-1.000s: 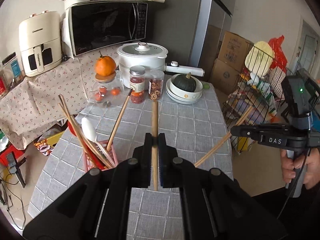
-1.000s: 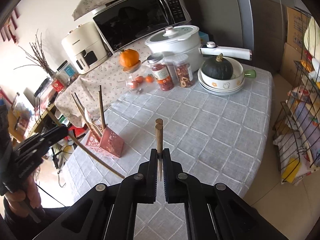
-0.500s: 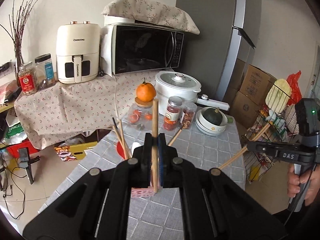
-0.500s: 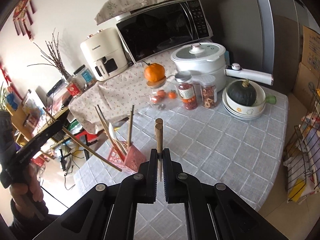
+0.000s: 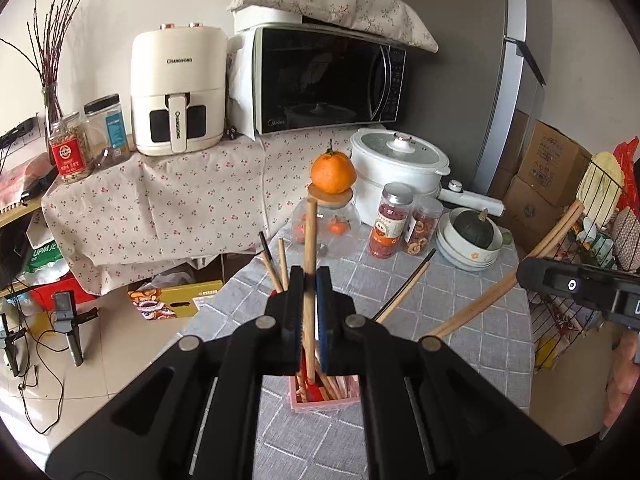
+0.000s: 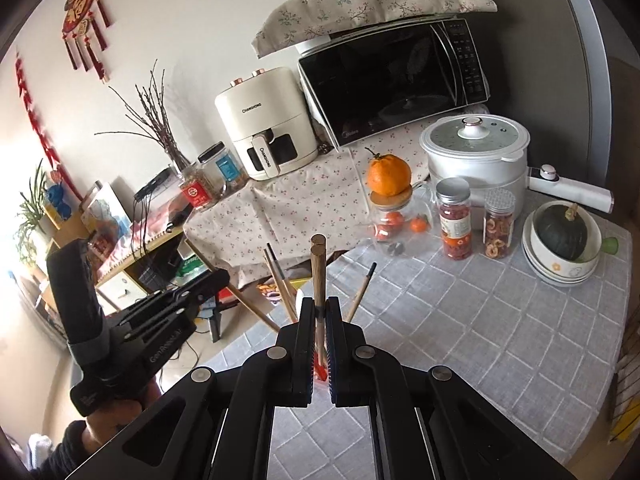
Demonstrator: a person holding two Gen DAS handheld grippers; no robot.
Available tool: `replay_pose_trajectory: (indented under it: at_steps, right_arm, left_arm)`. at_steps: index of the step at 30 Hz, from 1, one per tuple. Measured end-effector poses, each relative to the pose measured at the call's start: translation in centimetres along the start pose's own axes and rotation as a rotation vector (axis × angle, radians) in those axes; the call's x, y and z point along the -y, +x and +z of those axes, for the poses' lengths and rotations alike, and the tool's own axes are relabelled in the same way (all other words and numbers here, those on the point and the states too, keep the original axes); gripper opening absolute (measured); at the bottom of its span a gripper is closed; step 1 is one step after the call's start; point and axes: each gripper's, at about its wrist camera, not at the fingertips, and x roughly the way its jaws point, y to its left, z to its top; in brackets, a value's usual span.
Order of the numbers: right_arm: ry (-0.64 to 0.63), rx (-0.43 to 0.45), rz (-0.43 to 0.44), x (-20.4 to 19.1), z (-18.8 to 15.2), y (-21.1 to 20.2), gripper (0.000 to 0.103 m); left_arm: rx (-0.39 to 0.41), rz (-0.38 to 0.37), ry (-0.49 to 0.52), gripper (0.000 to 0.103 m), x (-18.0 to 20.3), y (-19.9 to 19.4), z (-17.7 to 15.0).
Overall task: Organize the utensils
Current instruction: 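Lower both held chopsticks into the pink basket and open both tools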
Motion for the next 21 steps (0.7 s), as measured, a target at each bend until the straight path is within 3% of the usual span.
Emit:
replay_pose_trajectory:
  at_steps: [10,16,21]
  right_arm:
    - [-0.001,-0.179,-0.037,-0.6,-0.8,7.4,0.005]
    - [-0.01,-0.224,-0.076,-0.3,-1.2,9.9,0.005]
    - [0.024,-0.203,-0.057,0.3,-1.1,10.4,0.007]
  left_arm:
    - [-0.14,0.005,-0.07,0.007,-1.0,3.6,-0.7]
    - [-0.179,-0.017,-0.076,0.007,-1.0,4.8,-0.9]
    - [-0.171,-0.048,-0.095,0.01,-1.1,4.5,-0.6]
